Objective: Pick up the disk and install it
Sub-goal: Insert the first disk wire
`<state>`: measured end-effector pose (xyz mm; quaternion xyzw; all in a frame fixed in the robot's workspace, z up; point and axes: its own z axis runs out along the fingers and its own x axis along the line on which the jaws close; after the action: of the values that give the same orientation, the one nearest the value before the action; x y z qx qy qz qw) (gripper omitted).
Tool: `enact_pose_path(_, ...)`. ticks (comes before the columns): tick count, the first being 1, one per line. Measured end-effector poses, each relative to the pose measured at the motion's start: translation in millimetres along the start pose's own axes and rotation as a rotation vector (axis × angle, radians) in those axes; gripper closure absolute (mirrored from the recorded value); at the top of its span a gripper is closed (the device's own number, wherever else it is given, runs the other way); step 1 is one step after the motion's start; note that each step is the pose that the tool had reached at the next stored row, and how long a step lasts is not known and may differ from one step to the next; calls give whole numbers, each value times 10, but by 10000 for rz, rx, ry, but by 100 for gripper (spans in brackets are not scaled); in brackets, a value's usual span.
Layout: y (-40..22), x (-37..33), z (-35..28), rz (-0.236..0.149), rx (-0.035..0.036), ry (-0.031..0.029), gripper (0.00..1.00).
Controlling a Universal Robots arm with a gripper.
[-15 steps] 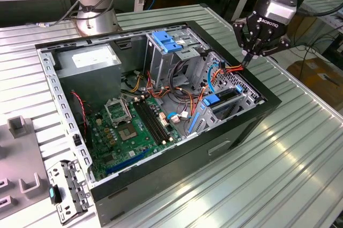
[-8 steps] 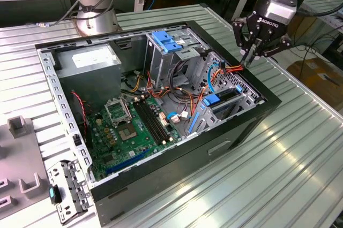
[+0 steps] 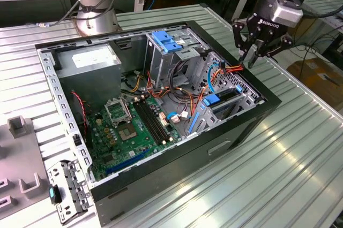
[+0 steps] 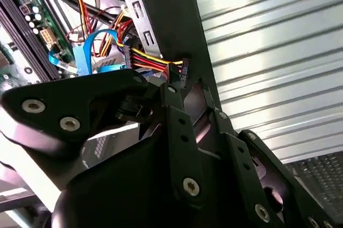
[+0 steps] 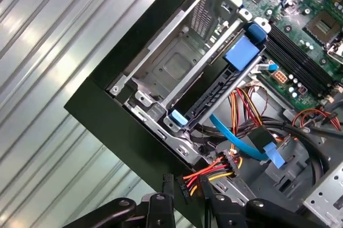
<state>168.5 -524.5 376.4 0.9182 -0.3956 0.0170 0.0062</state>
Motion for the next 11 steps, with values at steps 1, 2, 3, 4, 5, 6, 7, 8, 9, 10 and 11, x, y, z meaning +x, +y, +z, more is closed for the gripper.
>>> enact_pose_path(1, 0, 0, 6, -201, 7, 1, 69)
enact_pose_path(2, 0, 0, 16, -479, 18, 0, 69)
enact_pose_path(3, 0, -1, 22, -652, 24, -1, 69)
enact_pose_path(4, 0, -1, 29, -848, 31, 0, 69)
enact_pose_path(5, 0, -2, 40, -1109, 41, -1, 69)
enact_pose_path(6, 0, -2, 46, -1272, 46, -1, 69)
enact_pose_path(7, 0, -2, 58, -1548, 56, -1, 69)
enact_pose_path(8, 0, -1, 66, -1714, 63, -2, 69)
enact_pose_path(9, -2, 0, 72, -1827, 67, -3, 69)
enact_pose_path(10, -7, 4, 78, -1939, 70, -2, 69)
enact_pose_path(11, -14, 11, 83, -2007, 72, -1, 69)
